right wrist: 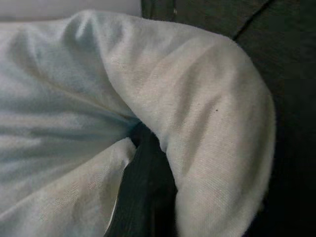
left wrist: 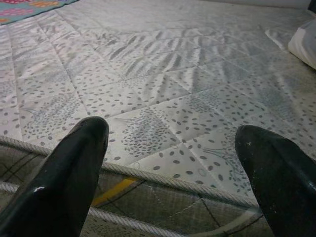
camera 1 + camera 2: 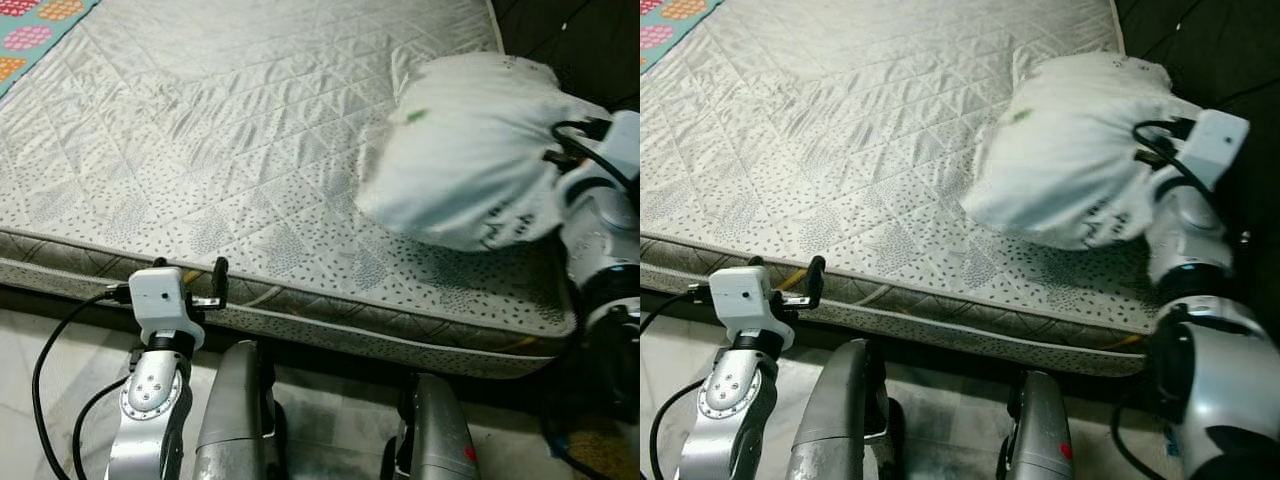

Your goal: Clean up the room

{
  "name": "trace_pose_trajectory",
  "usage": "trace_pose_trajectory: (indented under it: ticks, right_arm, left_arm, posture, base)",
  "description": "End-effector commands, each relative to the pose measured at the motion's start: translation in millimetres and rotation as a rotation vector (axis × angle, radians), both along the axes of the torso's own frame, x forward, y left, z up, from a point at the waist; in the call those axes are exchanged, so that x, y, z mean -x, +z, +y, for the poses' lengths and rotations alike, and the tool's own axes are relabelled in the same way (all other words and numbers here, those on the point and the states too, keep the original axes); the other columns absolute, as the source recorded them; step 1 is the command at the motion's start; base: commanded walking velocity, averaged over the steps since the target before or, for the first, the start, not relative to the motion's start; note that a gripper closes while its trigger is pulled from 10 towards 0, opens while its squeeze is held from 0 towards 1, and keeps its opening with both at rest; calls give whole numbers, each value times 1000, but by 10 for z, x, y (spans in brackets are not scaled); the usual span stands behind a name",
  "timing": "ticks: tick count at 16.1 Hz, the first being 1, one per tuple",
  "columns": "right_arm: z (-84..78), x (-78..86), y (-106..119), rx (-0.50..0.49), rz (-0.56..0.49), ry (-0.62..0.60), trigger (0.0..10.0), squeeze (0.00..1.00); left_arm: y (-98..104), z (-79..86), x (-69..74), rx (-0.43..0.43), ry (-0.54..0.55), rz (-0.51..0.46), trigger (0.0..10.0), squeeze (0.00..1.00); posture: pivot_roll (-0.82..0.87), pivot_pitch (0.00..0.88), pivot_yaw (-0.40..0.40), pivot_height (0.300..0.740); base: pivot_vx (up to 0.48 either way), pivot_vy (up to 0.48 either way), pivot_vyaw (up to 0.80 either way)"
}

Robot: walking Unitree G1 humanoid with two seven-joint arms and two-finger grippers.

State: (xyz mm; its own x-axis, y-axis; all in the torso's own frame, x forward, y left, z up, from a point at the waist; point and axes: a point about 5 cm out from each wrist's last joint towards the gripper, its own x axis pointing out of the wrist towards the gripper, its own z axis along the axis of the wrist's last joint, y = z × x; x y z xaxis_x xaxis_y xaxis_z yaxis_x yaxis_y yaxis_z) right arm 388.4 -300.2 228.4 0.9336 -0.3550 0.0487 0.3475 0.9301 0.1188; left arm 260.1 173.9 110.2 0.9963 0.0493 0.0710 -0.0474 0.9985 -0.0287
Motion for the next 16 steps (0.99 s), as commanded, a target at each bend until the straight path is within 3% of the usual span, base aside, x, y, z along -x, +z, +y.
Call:
trace_pose_trajectory:
  ticks: [1, 4, 6, 9, 11, 13, 16]
  right_arm:
    - [-255, 102, 352, 71, -142, -99, 0, 0]
    - [-315, 195, 75, 132, -87, -84, 0, 0]
    - [-343, 366, -308, 191, -24, -64, 0, 0]
    - [-316, 651, -644, 224, 18, -69, 0, 0]
    - [-110, 879, -807, 241, 45, -31, 0, 0]
    - [108, 987, -892, 244, 61, 30, 0, 0]
    - [641, 1135, -988, 198, 72, 182, 0, 0]
  left_arm:
    - [-38, 15, 31, -6, 3, 17, 10000, 0]
    - [-46, 29, 55, -7, 7, 21, 10000, 0]
    - [-58, 33, 86, -11, 2, 31, 10000, 0]
    - [-60, 52, 96, -19, -10, 39, 10000, 0]
    - [-62, 59, 94, -21, -16, 44, 10000, 0]
    - [-65, 50, 95, -22, -24, 47, 10000, 0]
    - [-62, 44, 93, -22, -25, 47, 10000, 0]
  posture:
    - [115, 137, -10, 583]
    - [111, 146, -10, 583]
    - [106, 162, -2, 583]
    - [92, 175, 10, 583]
    - [83, 185, 19, 583]
    - [80, 187, 20, 583]
    - [84, 187, 17, 583]
  base:
    - [0, 0, 0]
    - [0, 0, 0]
    - [0, 0, 0]
    - [0, 0, 0]
    - [0, 0, 0]
    - [0, 0, 0]
    - [0, 0, 0]
